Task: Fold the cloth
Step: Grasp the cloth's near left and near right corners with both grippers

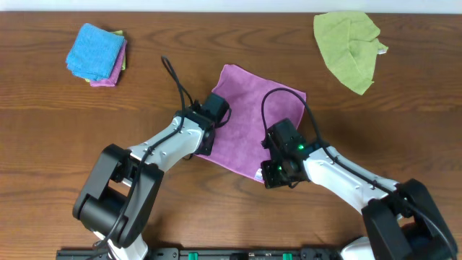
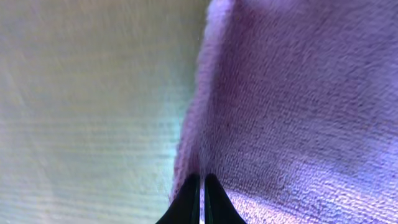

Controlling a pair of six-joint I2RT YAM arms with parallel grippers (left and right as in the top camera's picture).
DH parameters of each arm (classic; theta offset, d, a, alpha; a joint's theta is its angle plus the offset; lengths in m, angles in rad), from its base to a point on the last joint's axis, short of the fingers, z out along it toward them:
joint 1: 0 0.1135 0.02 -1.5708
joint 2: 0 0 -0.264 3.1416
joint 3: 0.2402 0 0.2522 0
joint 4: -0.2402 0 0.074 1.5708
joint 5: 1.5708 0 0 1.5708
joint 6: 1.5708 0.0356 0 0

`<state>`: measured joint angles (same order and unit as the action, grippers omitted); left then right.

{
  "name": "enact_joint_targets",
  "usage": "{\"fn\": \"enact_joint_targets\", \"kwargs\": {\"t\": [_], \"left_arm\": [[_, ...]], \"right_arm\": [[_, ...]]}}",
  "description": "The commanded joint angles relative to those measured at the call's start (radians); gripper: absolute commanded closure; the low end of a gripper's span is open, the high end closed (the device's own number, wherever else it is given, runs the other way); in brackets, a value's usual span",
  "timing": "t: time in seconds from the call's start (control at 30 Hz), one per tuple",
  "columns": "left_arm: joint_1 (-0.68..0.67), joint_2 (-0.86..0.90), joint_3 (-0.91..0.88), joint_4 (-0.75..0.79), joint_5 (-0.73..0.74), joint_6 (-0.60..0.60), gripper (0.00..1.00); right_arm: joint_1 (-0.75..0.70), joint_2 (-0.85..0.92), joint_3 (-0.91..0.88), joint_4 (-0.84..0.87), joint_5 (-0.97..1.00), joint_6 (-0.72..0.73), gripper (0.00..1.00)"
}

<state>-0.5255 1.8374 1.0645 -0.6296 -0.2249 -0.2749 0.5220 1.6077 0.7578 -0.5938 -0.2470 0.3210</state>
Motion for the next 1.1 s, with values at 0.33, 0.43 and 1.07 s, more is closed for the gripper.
{"fn": "enact_joint_targets", "kwargs": {"t": [0.33,0.43,1.07], "left_arm": [[0.002,0.003,-0.142,0.01,0.02,-0.202,0.94],[0.001,0.003,-0.164,0.001,0.029,-0.223,0.94],[-0.13,0.003,-0.167,-0.05,0.296,-0.43,0.94]], "right_arm": [[0.003,0.005,-0.021,-0.064,0.084,-0.001,0.99],[-0.015,0.004,-0.021,-0.081,0.113,0.0,0.99],[-0.137,0.004,-0.02,-0.064,0.163,0.0,0.99]]}}
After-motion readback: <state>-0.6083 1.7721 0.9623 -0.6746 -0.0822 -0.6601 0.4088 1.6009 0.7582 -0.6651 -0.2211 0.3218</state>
